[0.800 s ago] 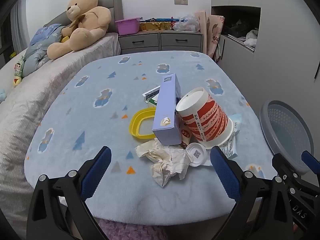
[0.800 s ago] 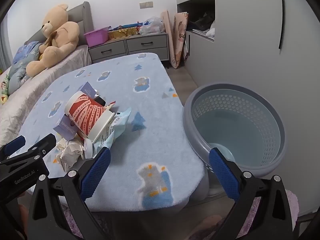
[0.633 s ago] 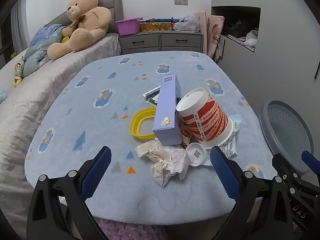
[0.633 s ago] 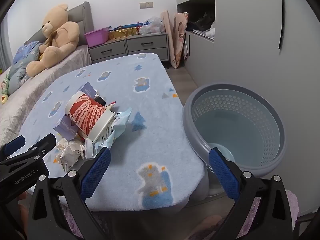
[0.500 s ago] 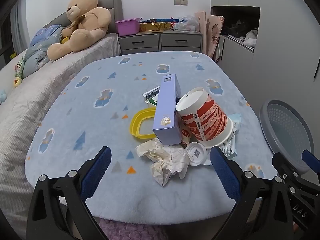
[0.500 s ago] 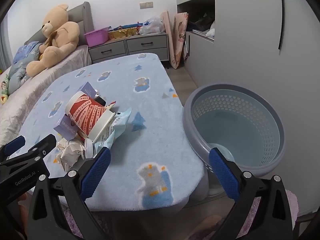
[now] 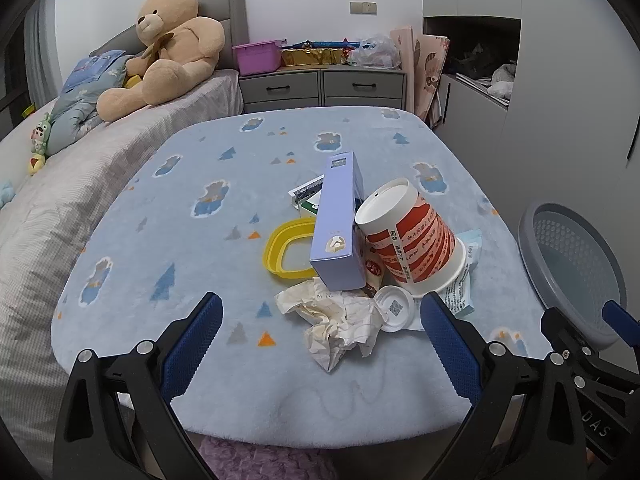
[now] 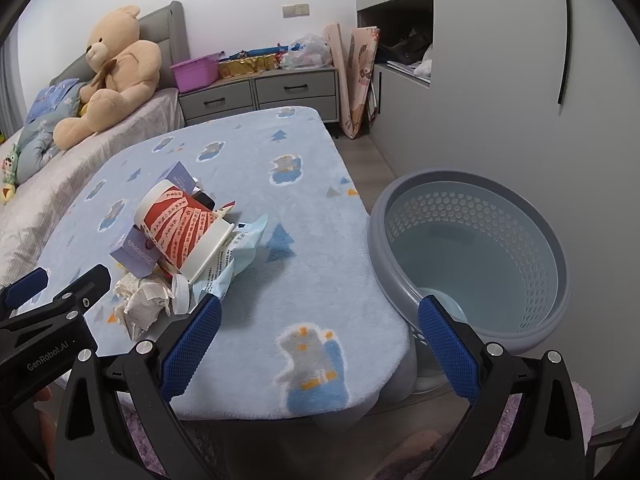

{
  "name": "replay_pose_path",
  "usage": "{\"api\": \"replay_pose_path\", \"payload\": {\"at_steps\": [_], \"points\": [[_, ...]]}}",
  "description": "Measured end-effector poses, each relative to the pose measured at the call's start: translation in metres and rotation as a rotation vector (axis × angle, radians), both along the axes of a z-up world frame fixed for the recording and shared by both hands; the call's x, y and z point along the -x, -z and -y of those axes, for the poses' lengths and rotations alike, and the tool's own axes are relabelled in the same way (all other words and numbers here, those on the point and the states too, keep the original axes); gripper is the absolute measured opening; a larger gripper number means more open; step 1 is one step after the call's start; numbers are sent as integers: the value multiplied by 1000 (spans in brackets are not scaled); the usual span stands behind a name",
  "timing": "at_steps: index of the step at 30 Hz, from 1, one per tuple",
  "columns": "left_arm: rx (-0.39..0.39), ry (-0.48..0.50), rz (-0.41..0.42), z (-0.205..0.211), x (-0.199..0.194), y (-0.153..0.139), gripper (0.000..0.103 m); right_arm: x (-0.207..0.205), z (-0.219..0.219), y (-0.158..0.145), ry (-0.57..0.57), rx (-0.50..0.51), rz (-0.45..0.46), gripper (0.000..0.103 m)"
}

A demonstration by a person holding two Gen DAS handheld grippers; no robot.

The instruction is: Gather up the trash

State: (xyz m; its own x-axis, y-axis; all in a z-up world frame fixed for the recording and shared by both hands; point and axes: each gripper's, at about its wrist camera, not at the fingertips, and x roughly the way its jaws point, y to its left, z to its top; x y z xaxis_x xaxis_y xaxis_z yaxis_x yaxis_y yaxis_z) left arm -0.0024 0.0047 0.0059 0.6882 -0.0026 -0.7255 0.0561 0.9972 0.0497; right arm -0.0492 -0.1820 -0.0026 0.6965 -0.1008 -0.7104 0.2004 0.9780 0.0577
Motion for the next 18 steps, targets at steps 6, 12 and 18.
{"api": "replay_pose_path", "payload": {"at_steps": [6,12,18], "points": [[4,-1,6,-3,-1,-5,95,2,-5,-3,-5,8,12,97],[4,0,20,-3,8,-6,95,4,-6,-3,-7,10,18,97],[5,3,26,-3,10,-6,95,7,-7,-6,-6,13,22,97]]}}
